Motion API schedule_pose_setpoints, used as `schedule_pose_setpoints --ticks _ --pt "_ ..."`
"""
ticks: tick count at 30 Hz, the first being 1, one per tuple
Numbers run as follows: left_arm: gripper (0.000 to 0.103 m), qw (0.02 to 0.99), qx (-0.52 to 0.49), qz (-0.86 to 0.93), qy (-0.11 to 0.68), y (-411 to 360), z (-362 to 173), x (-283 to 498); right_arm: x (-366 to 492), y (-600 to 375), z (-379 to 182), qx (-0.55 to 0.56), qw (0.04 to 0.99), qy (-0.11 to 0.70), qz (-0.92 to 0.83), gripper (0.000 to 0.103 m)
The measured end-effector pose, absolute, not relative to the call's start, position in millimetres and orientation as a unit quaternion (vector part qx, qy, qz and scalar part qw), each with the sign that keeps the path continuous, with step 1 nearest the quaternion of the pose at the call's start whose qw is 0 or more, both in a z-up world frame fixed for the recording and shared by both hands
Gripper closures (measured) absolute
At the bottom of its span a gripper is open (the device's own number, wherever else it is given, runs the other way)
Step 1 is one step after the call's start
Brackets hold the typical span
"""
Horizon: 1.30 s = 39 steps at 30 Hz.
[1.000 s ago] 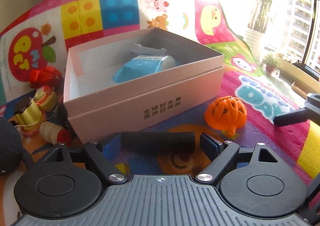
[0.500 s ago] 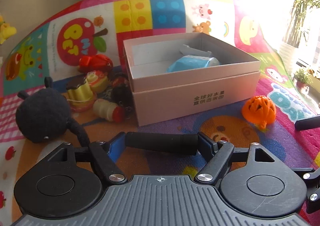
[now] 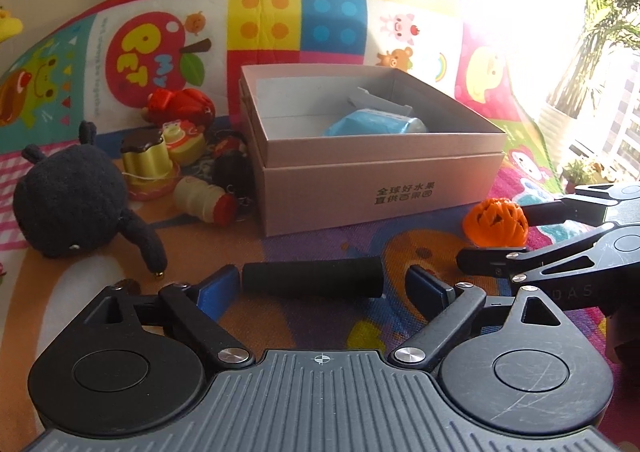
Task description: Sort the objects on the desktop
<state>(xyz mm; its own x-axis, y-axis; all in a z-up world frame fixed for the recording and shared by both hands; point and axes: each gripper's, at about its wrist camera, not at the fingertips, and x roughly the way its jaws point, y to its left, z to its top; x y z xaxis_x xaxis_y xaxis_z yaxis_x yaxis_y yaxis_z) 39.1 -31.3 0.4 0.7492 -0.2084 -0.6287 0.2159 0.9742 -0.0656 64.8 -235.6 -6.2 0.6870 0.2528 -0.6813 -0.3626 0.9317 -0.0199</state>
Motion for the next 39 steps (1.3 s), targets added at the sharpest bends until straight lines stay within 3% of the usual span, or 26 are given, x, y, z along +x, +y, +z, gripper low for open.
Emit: schedule_pose_setpoints --ticks 2,8,13,23,35,39 --pt "0.009 0.936 0.011 -0.112 0.334 -31 1 39 62 -235 -3 -0.079 0.913 0.360 0.177 0.049" --pt "0.009 0.932 0.039 -0.121 0.341 -36 -1 44 50 -237 -2 -0.088 0.911 0.361 0.179 0.049" --pt "0.022 0.930 0.052 -0.115 0.344 -41 -3 51 45 -240 -1 -0.082 0.909 0.367 0.181 0.049" --pt "0.023 0.923 0.082 -0.147 0.346 -46 9 19 18 -251 23 -0.085 0.902 0.371 0.202 0.049" --pt "0.023 0.959 0.108 -0.180 0.192 -64 113 -2 -16 -268 149 -0.096 0.957 0.188 0.201 0.049" --pt "0.023 0.960 0.086 -0.177 0.198 -70 118 30 7 -272 173 -0.086 0.966 0.165 0.181 0.049"
